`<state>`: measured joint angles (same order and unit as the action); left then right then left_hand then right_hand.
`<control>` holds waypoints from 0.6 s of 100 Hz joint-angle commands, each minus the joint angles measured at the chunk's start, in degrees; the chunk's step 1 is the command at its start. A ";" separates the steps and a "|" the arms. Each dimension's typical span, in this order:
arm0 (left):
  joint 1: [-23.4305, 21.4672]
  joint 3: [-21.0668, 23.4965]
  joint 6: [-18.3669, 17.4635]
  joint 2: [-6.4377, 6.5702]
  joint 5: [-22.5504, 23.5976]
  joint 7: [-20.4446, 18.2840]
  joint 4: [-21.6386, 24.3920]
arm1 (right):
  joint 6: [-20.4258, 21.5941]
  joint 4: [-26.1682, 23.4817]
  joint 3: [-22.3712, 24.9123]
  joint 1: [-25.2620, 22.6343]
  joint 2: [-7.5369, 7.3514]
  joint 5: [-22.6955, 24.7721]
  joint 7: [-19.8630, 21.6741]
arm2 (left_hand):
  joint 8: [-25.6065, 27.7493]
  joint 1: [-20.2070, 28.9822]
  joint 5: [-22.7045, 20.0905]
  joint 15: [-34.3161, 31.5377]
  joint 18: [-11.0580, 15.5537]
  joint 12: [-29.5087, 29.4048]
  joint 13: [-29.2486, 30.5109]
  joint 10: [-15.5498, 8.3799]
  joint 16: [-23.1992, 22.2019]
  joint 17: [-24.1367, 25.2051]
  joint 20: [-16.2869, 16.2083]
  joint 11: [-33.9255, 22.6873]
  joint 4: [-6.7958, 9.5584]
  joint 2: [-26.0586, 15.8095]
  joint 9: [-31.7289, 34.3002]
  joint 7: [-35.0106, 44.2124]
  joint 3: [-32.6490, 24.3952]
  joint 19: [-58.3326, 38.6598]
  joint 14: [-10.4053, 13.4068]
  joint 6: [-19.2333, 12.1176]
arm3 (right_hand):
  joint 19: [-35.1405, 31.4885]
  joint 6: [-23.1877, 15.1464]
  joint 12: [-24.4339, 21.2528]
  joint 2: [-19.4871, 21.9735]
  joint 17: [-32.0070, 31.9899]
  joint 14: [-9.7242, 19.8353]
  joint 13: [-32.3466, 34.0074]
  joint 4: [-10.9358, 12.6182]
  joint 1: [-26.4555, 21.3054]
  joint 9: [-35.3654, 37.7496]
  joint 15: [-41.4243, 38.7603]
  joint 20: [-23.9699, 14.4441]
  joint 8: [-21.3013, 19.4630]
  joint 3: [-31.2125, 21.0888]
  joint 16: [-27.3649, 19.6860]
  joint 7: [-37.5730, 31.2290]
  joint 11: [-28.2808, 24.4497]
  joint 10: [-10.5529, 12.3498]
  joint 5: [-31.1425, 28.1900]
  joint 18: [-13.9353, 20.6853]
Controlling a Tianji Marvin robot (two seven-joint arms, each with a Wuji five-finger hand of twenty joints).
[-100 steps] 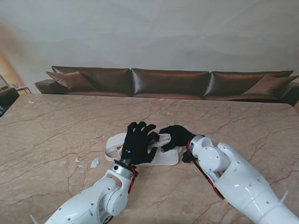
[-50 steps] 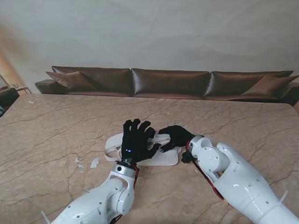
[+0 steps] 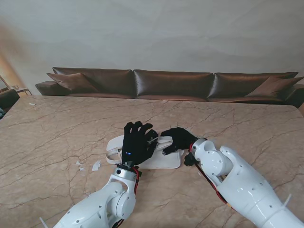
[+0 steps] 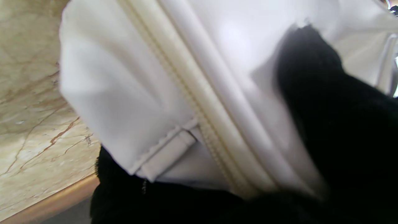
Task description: Pack the cosmetics bag
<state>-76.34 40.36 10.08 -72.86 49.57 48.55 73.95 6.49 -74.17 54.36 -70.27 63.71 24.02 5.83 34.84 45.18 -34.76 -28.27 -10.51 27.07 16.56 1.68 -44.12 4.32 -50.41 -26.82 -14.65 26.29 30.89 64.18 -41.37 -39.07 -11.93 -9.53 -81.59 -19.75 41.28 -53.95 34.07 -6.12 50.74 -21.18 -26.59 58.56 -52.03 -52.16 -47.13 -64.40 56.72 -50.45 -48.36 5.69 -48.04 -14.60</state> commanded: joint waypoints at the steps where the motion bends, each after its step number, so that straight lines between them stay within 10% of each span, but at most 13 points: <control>1: -0.35 0.73 -0.37 0.15 -0.40 0.61 0.49 | 0.53 0.42 -0.44 -1.40 0.39 0.59 0.13 | 1.12 6.31 0.42 -0.71 1.86 0.95 -0.46 -1.49 -1.14 0.72 -1.63 -1.03 0.09 -6.11 1.09 2.27 -0.32 1.22 1.31 -2.65 | -5.43 -5.46 -0.84 9.43 2.68 0.76 6.18 4.00 -14.58 5.90 -5.61 -0.86 -1.63 -15.32 0.95 -7.77 -2.36 0.34 -8.99 5.18; 10: -0.94 1.42 -1.65 -0.05 -1.27 1.13 0.78 | 1.06 0.53 -0.19 -1.91 0.45 1.44 -1.00 | 1.89 6.52 0.93 -1.88 2.12 1.95 0.49 -1.83 -1.84 0.75 -2.24 -2.60 0.05 -7.00 2.22 3.05 1.53 1.23 1.47 -1.74 | -5.52 -5.46 -1.22 9.19 3.29 0.74 6.80 4.05 -14.40 6.29 -5.37 -0.73 -1.14 -15.44 0.75 -7.35 -2.00 0.30 -9.12 5.06; 27: -1.05 1.74 -1.00 -0.22 -1.23 2.02 0.98 | 2.26 0.63 0.15 -3.07 0.68 2.02 -2.94 | 1.68 12.30 -0.71 -13.21 -0.35 23.56 17.62 -4.07 -9.45 0.45 -2.77 3.78 1.45 -5.23 23.85 4.68 3.76 -10.73 0.03 -2.12 | -5.94 -5.29 -1.22 8.92 3.54 0.53 7.01 3.92 -14.27 6.43 -5.73 -0.78 -0.70 -15.66 1.00 -7.27 -2.10 0.10 -9.01 4.83; 60: -0.03 1.16 0.80 1.64 2.63 -0.82 1.07 | 3.72 -0.40 0.98 -4.59 0.71 4.13 -5.32 | -3.96 15.39 -6.72 -15.44 -3.37 20.70 30.28 -4.02 -19.00 -6.82 1.20 -0.19 1.77 1.14 29.91 -3.69 -5.59 -22.27 0.53 1.67 | -6.42 -5.19 -1.00 8.37 3.43 0.40 6.82 3.76 -14.11 6.48 -6.91 -0.86 -0.02 -16.24 1.45 -7.54 -2.68 -0.17 -9.13 4.85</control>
<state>-76.40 41.55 10.59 -72.21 51.35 48.53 74.52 9.85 -74.79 55.95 -73.80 64.12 27.59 0.27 32.72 54.53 -38.10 -42.61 -12.95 48.13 45.12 -2.59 -61.67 -1.84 -49.67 -24.38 -14.63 27.26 58.47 61.20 -38.45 -59.41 -11.74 -4.16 -81.94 -19.73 39.71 -53.97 35.04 -6.12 51.59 -21.23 -26.58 59.34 -52.03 -52.11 -46.67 -64.40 56.04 -50.45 -48.35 5.51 -48.61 -14.86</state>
